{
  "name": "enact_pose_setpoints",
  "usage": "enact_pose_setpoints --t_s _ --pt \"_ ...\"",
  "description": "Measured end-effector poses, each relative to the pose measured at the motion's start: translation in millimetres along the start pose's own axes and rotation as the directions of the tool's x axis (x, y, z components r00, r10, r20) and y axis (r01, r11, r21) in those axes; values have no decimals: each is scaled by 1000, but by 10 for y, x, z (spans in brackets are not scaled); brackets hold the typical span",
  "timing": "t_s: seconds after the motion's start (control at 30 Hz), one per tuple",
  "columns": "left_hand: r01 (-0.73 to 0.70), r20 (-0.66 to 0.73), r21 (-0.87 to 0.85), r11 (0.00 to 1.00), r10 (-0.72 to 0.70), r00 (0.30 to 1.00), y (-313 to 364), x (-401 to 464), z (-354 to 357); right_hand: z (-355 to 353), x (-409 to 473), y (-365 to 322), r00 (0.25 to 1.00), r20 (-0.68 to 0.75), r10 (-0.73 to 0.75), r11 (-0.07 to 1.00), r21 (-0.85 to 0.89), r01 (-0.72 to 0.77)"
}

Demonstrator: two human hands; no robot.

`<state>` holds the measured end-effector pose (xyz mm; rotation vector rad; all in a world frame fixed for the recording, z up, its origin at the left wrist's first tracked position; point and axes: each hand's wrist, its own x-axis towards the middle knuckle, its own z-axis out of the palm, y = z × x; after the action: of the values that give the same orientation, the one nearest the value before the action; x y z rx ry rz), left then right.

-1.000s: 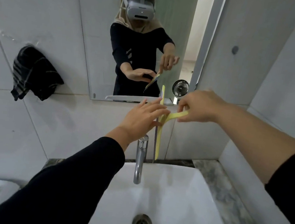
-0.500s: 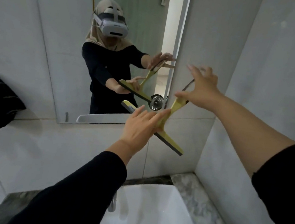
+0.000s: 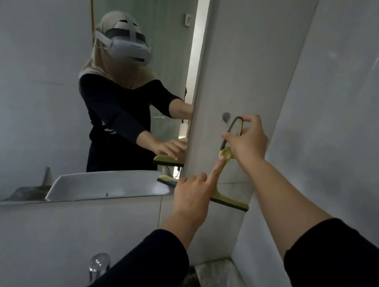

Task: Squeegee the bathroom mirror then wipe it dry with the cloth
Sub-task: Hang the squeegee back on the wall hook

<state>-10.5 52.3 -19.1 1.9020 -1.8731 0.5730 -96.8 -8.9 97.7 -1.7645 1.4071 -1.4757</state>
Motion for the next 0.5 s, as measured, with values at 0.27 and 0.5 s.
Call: enact_pose_setpoints --t_s 0.27,0.5 --pt "84 50 -60 995 -81 995 19 389 351 276 435 222 992 43 -115 993 -1 115" --pt "115 125 -149 982 -96 988 21 425 515 380 437 389 990 57 -128 989 -66 132"
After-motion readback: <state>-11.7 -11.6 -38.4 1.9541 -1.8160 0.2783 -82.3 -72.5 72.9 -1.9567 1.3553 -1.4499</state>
